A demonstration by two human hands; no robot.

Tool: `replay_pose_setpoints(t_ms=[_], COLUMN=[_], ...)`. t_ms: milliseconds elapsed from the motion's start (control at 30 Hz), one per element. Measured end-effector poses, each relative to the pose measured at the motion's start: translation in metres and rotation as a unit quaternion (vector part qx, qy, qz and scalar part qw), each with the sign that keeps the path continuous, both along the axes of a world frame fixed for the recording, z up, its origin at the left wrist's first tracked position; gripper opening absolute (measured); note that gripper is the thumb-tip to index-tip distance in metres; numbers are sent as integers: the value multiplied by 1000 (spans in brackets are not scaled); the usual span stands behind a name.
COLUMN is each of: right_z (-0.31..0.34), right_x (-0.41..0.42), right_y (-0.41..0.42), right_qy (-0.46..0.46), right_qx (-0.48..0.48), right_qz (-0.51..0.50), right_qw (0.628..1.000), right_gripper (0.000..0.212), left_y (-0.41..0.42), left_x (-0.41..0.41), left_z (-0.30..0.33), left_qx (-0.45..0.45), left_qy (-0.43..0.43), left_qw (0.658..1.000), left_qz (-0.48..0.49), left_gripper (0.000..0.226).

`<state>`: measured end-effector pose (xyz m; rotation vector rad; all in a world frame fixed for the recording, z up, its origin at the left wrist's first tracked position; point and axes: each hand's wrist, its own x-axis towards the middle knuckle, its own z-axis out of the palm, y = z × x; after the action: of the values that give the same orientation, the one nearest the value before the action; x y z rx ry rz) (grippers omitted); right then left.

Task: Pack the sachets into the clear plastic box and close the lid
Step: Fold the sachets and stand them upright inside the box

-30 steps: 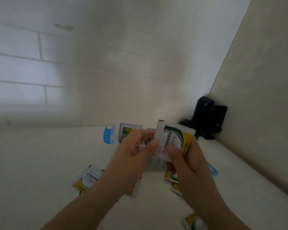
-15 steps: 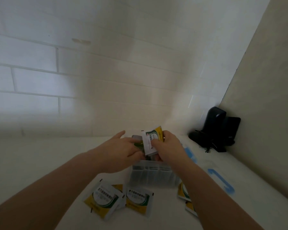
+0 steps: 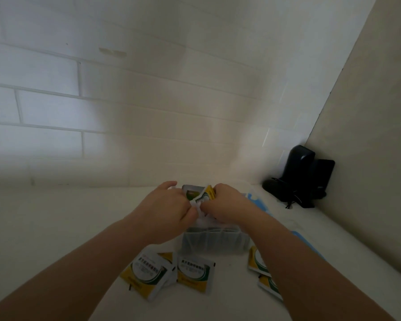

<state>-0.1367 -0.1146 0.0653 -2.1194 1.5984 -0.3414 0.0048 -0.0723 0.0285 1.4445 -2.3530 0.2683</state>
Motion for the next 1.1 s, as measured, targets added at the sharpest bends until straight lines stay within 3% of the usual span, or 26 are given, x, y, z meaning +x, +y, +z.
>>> replay_pose_setpoints(t_ms=[200,333,467,533,733,800,900,967,1100], right_z=[10,10,7,4,2,7,9,6,-1], right_x=[15,15,13,15,20,13,3,0,5], right_y=[3,6,3,1,-1,0,-1,-3,-3], right_qy=[111,138,41,11,57,51,-60,-89,50], right_qx=[-8,2,38,12,22,55,81,82,15], right_qz=[86,125,98,70,90,99,44,38,88], right_qw=[990,982,994,997,994,992,994,992,995], right_gripper=[24,23,22,23,15,24,27,15,12], left_y=[1,-2,-4,-4,-4,-3,2,5,5], left_x=[0,1,1,0,-1,-1,-2,-4,-3], left_z=[0,0,2,2,2,0,-2,-2,-2], left_qx=[-10,18,37,41,63,54,27,7,19], left_qy=[6,9,4,11,48,54,96,118,114], left_qw=[1000,1000,999,999,997,997,995,993,993], left_qz=[5,14,11,12,-7,6,20,22,12], left_gripper=[71,49,39,40,35,39,39,37,26])
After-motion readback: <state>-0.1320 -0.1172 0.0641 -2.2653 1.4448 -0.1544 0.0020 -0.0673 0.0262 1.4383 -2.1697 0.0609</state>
